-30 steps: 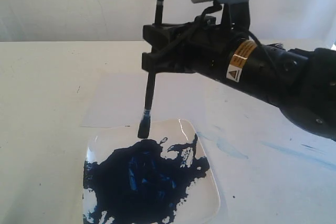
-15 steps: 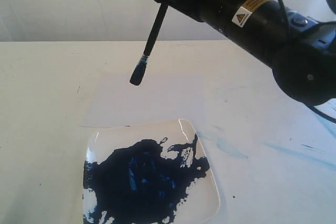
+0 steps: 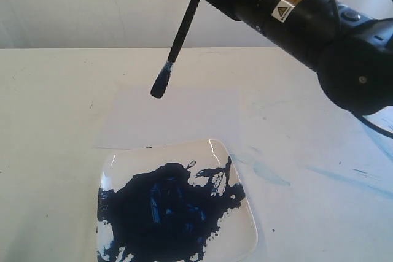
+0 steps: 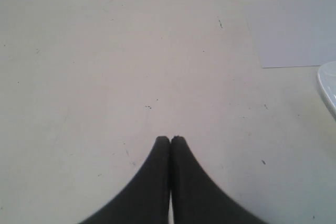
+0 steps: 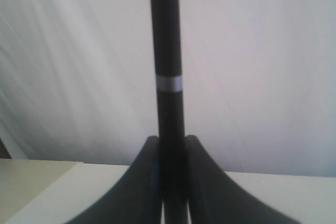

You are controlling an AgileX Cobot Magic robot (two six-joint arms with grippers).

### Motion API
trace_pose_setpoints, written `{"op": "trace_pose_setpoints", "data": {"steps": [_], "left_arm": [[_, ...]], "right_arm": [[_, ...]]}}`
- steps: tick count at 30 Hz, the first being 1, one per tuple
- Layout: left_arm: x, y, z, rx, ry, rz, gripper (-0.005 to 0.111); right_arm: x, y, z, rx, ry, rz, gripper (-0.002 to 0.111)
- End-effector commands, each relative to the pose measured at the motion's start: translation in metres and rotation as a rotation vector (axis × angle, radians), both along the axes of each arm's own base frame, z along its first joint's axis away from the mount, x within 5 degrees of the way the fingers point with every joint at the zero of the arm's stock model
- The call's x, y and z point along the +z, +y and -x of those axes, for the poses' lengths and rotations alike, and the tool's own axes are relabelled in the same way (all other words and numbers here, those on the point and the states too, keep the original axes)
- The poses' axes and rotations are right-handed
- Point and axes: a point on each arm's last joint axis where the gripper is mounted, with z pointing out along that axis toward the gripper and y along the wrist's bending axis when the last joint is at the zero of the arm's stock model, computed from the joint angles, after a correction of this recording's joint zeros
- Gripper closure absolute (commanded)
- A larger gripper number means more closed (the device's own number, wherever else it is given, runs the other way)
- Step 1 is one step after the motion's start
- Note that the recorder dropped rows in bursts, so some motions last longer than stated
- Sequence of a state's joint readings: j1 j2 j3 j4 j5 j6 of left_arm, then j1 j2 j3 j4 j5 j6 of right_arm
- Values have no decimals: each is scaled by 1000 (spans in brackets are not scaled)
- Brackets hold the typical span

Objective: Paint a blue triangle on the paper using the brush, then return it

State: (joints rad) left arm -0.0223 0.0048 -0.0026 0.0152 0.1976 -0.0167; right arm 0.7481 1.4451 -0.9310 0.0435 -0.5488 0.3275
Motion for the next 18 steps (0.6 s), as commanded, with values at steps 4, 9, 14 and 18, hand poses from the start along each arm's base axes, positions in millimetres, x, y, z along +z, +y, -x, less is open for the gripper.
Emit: {"op": "trace_pose_setpoints", "data": {"steps": [4, 9, 14, 18], "left_arm": [[1, 0, 0, -1, -15, 11, 107], [1, 0, 0, -1, -20, 12, 107], [5, 0, -2, 4, -70, 20, 107], [12, -1, -3, 20, -137, 126, 107]], "right_arm": [[-1, -9, -5, -80, 65, -3, 108], [-2, -9, -5, -87, 34, 52, 108], [-2, -9, -5, -86, 38, 53, 108], [-5, -9, -4, -75, 73, 83, 108]]}}
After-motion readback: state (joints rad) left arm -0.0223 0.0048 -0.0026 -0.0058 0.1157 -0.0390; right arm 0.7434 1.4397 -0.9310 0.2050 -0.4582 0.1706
